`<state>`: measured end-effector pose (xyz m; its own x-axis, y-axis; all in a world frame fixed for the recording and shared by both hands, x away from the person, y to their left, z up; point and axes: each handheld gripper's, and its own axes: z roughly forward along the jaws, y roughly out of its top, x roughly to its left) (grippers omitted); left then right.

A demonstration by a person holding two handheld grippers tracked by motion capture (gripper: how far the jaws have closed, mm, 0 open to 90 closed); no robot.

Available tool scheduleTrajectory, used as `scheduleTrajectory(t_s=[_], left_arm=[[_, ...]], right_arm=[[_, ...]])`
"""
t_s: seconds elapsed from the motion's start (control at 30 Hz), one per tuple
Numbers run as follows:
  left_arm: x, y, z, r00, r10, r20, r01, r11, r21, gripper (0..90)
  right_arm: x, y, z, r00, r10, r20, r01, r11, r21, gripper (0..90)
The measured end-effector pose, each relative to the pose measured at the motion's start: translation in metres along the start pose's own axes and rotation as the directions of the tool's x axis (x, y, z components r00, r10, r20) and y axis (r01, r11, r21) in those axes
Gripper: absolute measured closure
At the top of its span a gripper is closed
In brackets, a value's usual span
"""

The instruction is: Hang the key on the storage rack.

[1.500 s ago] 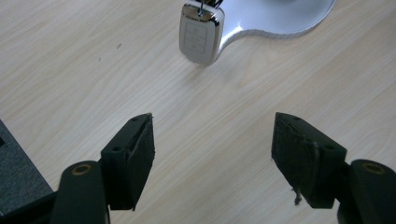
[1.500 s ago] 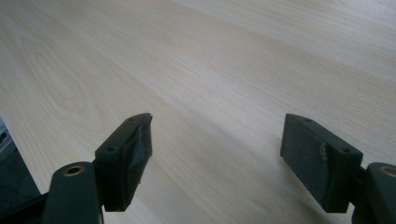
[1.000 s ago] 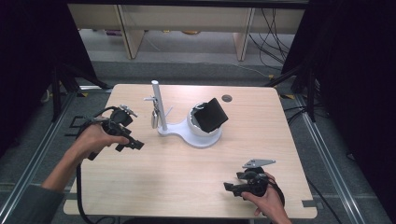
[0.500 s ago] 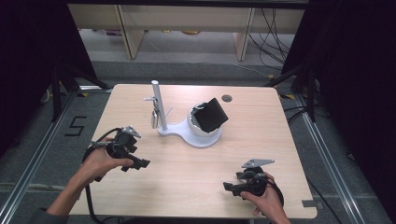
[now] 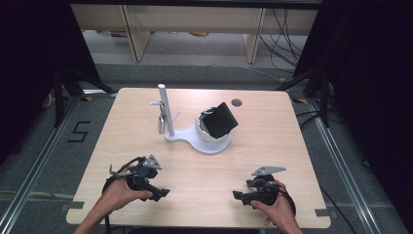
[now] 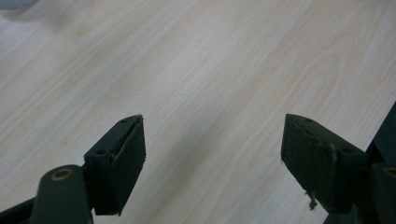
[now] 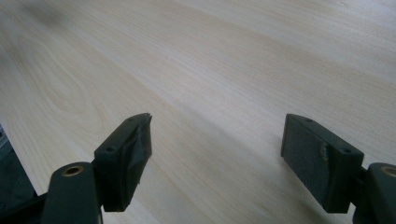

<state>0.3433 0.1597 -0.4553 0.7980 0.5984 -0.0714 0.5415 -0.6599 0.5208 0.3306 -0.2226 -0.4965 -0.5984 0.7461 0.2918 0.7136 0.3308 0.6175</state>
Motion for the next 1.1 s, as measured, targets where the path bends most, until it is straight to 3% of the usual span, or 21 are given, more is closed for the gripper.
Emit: scheduleTrajectory(t_s=[0.07,0.13,0.2,0.33,0.37,0.4,0.43,0.5,0.6,0.63,0.67,0.73,0.77,0.83,0.9,0.93,1.03,1.1], left_arm=[[-0.004,-0.003,0.004,0.9996,0.027,0.001,-0.027,0.9996,-0.007,21.4],[-0.009,-0.007,0.008,0.9995,0.031,-0.006,-0.031,0.9995,-0.011,21.3],[-0.013,-0.011,0.011,0.9987,0.050,0.011,-0.050,0.9987,-0.007,20.6],[-0.023,-0.023,0.019,0.9992,0.038,0.013,-0.037,0.9973,-0.063,20.6],[-0.025,-0.026,0.021,0.9992,0.040,0.005,-0.040,0.9968,-0.070,20.6],[-0.027,-0.029,0.023,0.9997,0.024,0.003,-0.023,0.9960,-0.086,20.6],[-0.030,-0.032,0.024,0.9997,0.024,-0.001,-0.024,0.9957,-0.089,20.6],[-0.034,-0.036,0.027,0.9986,0.050,-0.020,-0.051,0.9953,-0.082,20.6],[-0.038,-0.041,0.031,0.9986,0.047,-0.026,-0.048,0.9958,-0.077,20.5],[-0.039,-0.042,0.031,0.9976,0.064,-0.028,-0.066,0.9949,-0.076,20.6],[-0.042,-0.044,0.032,0.9979,0.054,-0.036,-0.057,0.9944,-0.089,20.6],[-0.046,-0.046,0.034,0.9967,0.069,-0.043,-0.073,0.9934,-0.089,20.6],[-0.047,-0.047,0.034,0.9954,0.087,-0.042,-0.090,0.9932,-0.074,20.6],[-0.050,-0.047,0.036,0.9951,0.091,-0.038,-0.094,0.9922,-0.082,19.9],[-0.054,-0.048,0.036,0.9945,0.095,-0.043,-0.099,0.9915,-0.085,20.1],[-0.056,-0.048,0.035,0.9945,0.098,-0.037,-0.101,0.9900,-0.099,20.2],[-0.058,-0.048,0.032,0.9950,0.091,-0.043,-0.095,0.9892,-0.111,20.1],[-0.059,-0.049,0.031,0.9948,0.093,-0.042,-0.098,0.9863,-0.132,20.0]], right_arm=[[-0.001,0.000,0.000,0.9998,-0.021,0.004,0.021,1.000,0.000,25.4],[0.001,0.000,0.000,1.0000,0.003,0.001,-0.003,1.000,0.001,25.2],[0.000,0.000,0.000,1.0000,-0.004,0.006,0.004,1.000,0.000,25.0],[0.001,0.000,0.001,0.9999,-0.014,-0.003,0.014,1.000,-0.009,24.1],[0.004,0.000,0.000,0.9999,0.016,-0.002,-0.016,1.000,0.001,23.8],[0.003,0.000,0.000,0.9999,-0.005,0.013,0.005,1.000,-0.008,23.5],[0.002,0.001,0.001,0.9996,-0.024,0.012,0.024,1.000,-0.006,23.2],[0.004,0.000,0.002,0.9999,-0.011,0.004,0.011,1.000,-0.001,22.2],[0.004,0.001,0.002,0.9993,-0.037,0.001,0.037,0.999,-0.024,21.8],[0.005,0.001,0.001,0.9991,-0.041,0.015,0.041,0.999,-0.023,21.7],[0.007,0.001,0.001,0.9997,-0.023,0.004,0.023,1.000,-0.016,21.7],[0.006,0.002,0.001,0.9986,-0.052,0.008,0.052,0.998,-0.025,21.5],[0.008,0.001,0.002,0.9993,-0.035,-0.010,0.035,0.999,-0.031,21.4],[0.009,0.002,0.001,0.9979,-0.065,0.001,0.065,0.998,-0.022,21.3],[0.011,0.001,0.003,0.9986,-0.050,-0.013,0.050,0.999,-0.019,21.2],[0.010,0.001,0.002,0.9976,-0.070,0.003,0.070,0.997,-0.020,21.1],[0.012,0.002,0.003,0.9964,-0.085,-0.011,0.084,0.996,-0.020,20.9],[0.013,0.001,0.002,0.9970,-0.077,-0.003,0.077,0.997,-0.021,20.9]])
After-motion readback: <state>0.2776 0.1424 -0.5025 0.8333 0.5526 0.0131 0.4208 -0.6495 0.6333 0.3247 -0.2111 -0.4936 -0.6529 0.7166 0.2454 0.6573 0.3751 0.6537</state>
